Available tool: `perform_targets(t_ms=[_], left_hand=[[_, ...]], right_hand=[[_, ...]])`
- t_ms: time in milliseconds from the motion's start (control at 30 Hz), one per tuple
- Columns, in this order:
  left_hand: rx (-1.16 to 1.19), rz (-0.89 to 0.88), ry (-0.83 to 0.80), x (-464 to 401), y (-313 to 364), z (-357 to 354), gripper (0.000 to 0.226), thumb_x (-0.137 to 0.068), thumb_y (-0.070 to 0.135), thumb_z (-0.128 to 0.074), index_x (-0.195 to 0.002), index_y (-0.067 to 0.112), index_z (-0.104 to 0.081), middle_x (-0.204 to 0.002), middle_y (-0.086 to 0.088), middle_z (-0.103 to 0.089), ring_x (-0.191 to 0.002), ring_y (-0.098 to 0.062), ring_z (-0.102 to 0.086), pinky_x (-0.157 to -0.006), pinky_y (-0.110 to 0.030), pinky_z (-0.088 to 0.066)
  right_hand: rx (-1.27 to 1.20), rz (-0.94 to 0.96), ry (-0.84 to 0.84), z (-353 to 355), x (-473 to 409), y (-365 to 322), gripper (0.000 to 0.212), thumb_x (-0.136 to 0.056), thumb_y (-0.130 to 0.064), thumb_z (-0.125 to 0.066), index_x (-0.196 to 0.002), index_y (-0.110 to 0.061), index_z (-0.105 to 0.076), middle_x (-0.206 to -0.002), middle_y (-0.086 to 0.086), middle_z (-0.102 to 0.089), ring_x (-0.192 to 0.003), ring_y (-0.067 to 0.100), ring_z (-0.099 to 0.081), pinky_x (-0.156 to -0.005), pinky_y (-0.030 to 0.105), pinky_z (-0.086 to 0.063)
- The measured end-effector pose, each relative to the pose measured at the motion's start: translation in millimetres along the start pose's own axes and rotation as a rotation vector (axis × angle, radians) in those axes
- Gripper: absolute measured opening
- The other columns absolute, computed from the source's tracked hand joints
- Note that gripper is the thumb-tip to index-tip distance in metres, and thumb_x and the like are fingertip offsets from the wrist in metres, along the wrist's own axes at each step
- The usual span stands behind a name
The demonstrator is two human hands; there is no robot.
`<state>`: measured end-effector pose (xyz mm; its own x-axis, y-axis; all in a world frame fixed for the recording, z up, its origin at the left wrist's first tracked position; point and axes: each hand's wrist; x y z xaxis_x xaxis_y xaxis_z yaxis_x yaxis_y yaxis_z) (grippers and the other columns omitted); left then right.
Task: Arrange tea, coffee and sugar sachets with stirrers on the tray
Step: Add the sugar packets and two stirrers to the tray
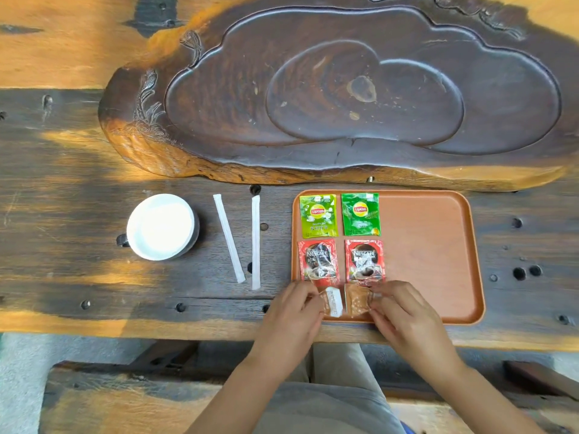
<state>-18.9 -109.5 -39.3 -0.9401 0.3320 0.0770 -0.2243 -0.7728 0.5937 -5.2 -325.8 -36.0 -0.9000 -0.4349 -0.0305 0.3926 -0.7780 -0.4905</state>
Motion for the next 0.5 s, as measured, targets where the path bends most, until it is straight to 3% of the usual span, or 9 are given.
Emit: perform_targets(t_ms=[133,233,333,500], left_hand=[[-0.067,-0.007,-0.085,-4.6,0.4,-13.0,0.008,-0.075,0.005,-0.065,-0.075,0.008,-0.058,-0.087,-0.005,-0.056,-0.08,-0.018,-0.05,-0.065,-0.036,-0.049],[-0.1,-0.017,-0.094,-2.8,-1.7,-12.4,0.007,-0.075,0.012,-0.065,-0.078,0.009,-0.06,-0.094,-0.005,-0.058,-0.089,-0.017,-0.048,-0.073,-0.037,-0.051],[-0.175,-0.008,-0.055,3.1,1.7,-7.4,0.018,-0.077,0.026,-0.057,-0.088,0.012,-0.062,-0.112,-0.007,-0.057,-0.108,-0.021,-0.046,-0.092,-0.032,-0.04],[-0.218,-0.021,-0.11,25.5,13.5,-15.7,0.036,-0.078,0.035,-0.054,-0.109,0.017,-0.06,-0.115,-0.005,-0.06,-0.111,-0.02,-0.045,-0.093,-0.032,-0.033]], right_hand=[[0.048,-0.031,-0.092,-6.3,14.1,9.2,0.017,-0.086,-0.014,-0.051,-0.081,-0.005,-0.065,-0.093,0.009,-0.064,-0.091,0.024,-0.057,-0.072,0.035,-0.052],[0.055,-0.054,-0.135,-9.6,18.3,11.4,0.015,-0.085,-0.015,-0.052,-0.083,-0.006,-0.065,-0.097,0.009,-0.064,-0.095,0.024,-0.057,-0.075,0.037,-0.053],[0.056,-0.082,-0.105,-7.2,22.9,8.1,0.02,-0.085,-0.019,-0.052,-0.092,-0.008,-0.067,-0.101,0.009,-0.064,-0.1,0.025,-0.057,-0.08,0.036,-0.052],[0.095,-0.042,-0.101,-12.2,36.3,-7.4,0.038,-0.094,-0.028,-0.036,-0.114,-0.009,-0.062,-0.109,0.009,-0.064,-0.104,0.026,-0.053,-0.092,0.033,-0.04]])
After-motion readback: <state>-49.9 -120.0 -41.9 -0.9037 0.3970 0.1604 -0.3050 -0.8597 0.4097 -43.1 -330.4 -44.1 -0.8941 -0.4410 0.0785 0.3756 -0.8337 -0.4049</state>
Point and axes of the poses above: each hand's wrist, its own x-axis away from the middle knuckle, its own z-axis out of the back of the hand, y = z × x
